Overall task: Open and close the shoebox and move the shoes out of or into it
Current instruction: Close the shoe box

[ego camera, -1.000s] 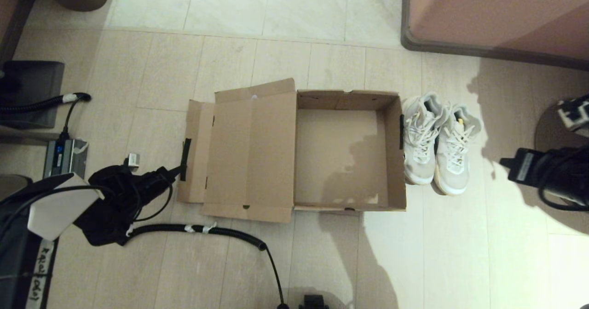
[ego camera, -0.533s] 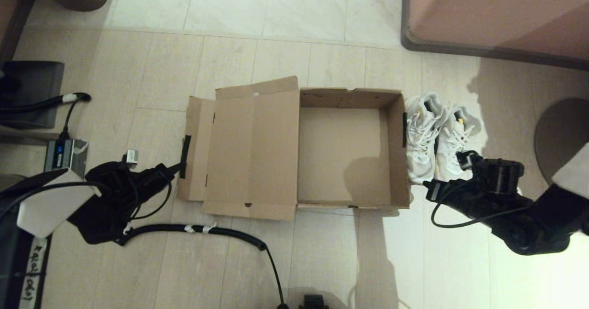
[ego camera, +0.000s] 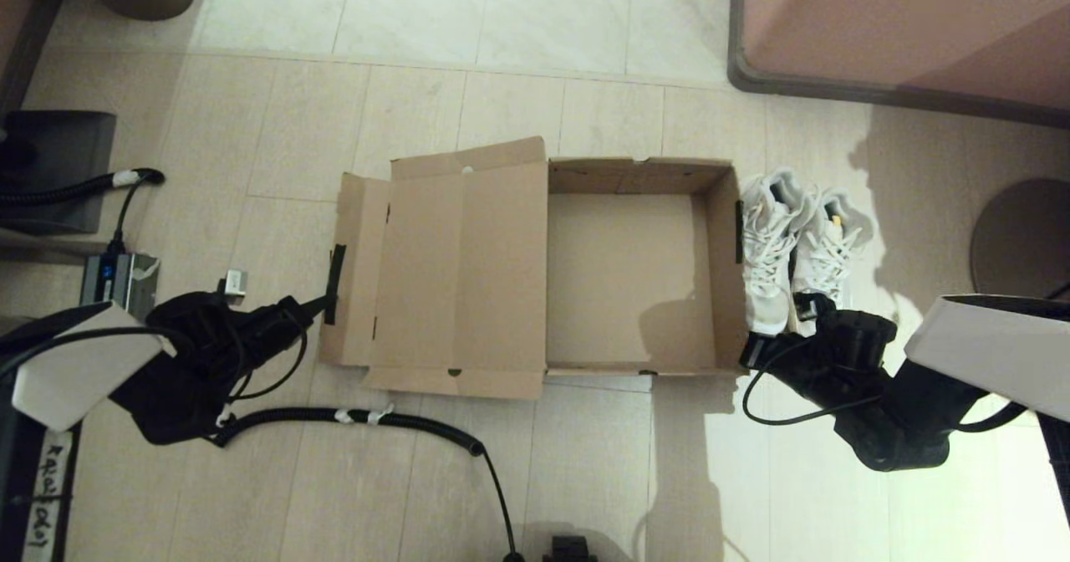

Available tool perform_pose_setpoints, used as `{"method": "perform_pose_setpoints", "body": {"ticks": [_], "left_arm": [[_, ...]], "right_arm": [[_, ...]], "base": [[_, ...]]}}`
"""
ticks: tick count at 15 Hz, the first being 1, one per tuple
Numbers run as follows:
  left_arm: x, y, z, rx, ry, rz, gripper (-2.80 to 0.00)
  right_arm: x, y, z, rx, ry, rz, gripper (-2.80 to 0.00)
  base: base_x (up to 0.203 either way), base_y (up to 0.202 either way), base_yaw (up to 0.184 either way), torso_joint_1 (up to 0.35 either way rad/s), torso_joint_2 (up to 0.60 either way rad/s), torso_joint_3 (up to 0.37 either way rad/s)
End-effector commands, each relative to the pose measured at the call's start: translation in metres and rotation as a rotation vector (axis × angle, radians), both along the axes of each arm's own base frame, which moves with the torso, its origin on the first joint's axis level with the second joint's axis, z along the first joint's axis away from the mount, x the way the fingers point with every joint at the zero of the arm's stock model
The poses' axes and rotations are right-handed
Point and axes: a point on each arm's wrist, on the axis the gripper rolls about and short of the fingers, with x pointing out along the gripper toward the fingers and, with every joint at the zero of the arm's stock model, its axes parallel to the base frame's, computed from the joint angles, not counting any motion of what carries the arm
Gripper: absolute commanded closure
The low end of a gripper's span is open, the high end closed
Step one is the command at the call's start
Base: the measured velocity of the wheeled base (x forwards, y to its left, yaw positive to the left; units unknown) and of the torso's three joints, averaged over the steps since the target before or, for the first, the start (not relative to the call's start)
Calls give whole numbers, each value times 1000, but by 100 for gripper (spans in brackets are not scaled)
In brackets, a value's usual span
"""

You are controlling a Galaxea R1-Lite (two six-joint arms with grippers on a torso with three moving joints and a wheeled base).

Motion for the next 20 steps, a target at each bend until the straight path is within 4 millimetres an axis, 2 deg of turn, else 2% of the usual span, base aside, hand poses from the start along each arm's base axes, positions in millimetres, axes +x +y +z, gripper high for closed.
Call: {"method": "perform_pose_setpoints", "body": {"ticks": [1,3,5,9,15,20], "left_arm": [[-1,0,11,2,-18,-4,0],[-2,-1,24,3,-22,-5,0],[-6,-2,45,12,-56,-5,0],[-24,-6,113,27,-110,-27,0],[-65,-25,202,34,-134,-65,0],[-104,-36,247,28,-109,-88,0]], "right_arm": [[9,3,-10,5,-6,0,0],[14,13,-7,42,-19,13,0],[14,18,-4,54,-26,19,0],[13,20,1,54,-33,22,0],[10,27,1,56,-27,41,0],[2,43,-3,53,-10,77,0]], "base": [[0,0,0,0,0,0],[0,0,0,0,0,0],[0,0,0,0,0,0],[0,0,0,0,0,0],[0,0,0,0,0,0],[0,0,0,0,0,0]]}}
